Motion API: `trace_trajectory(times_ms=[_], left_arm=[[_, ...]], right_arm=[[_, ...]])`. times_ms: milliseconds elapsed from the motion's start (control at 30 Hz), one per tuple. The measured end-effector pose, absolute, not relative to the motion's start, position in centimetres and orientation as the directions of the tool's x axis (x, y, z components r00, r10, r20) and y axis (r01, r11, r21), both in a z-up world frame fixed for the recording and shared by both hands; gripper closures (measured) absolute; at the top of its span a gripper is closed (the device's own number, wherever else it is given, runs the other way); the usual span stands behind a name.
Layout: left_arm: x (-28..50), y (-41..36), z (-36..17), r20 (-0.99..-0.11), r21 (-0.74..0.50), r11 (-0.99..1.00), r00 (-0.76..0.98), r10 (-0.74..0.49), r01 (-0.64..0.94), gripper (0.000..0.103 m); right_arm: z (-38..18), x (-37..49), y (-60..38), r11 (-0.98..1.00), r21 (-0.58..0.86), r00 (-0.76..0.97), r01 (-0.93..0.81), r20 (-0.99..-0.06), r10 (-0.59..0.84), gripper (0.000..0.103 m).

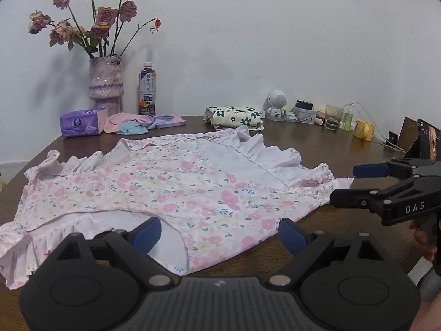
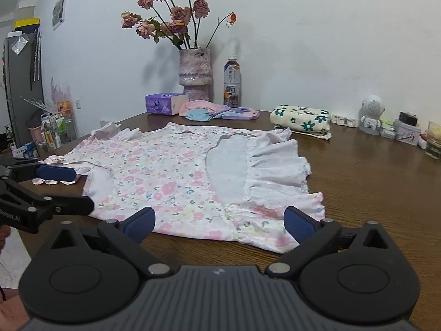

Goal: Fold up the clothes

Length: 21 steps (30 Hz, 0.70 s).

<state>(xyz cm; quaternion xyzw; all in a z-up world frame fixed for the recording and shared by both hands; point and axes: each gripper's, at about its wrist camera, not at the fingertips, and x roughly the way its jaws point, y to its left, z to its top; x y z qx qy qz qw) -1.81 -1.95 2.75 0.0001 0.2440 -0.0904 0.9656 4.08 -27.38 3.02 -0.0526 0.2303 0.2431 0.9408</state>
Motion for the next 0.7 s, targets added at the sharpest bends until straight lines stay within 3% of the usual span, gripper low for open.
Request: trace_trajectory(times_ms=[167,267,400,567,700], left_arm=[[-1.8,-2.3,3.0,-0.497,0.054,0.975,0.853,-0.16,0.214,0.014],[-1.7,-2.8,3.1,-0.525,0.2,0.943,0.842,-0.125,0.265,0.025],[-1.4,-2.9,3.0,-0.58,0.281,0.892,0.803,-0.137,0.355,0.038],[-1.0,-3.9,2.1,-0.644,0.395,0.797,0.756,-0.115,0.457,0.045],[-0.5,-4.7,1.4,-0.677,0.468,0.712,0.731,-0.091,0.523,0.06]], right_arm=[[3.0,3.9,-28.0,0.869,-0.125,0.805,-0.479,-0.457,0.378,0.003],[3.2,3.6,-28.3,0.813,-0.283,0.816,-0.509,-0.46,0.35,0.008],[3.0,3.9,-27.8,0.665,-0.462,0.789,-0.587,-0.51,0.342,0.024],[1.6,3.9,-26.1,0.403,-0.641,0.757,-0.653,-0.569,0.321,0.031],[0.1,4.5,-25.7,0.233,-0.706,0.741,-0.669,-0.608,0.285,0.04]])
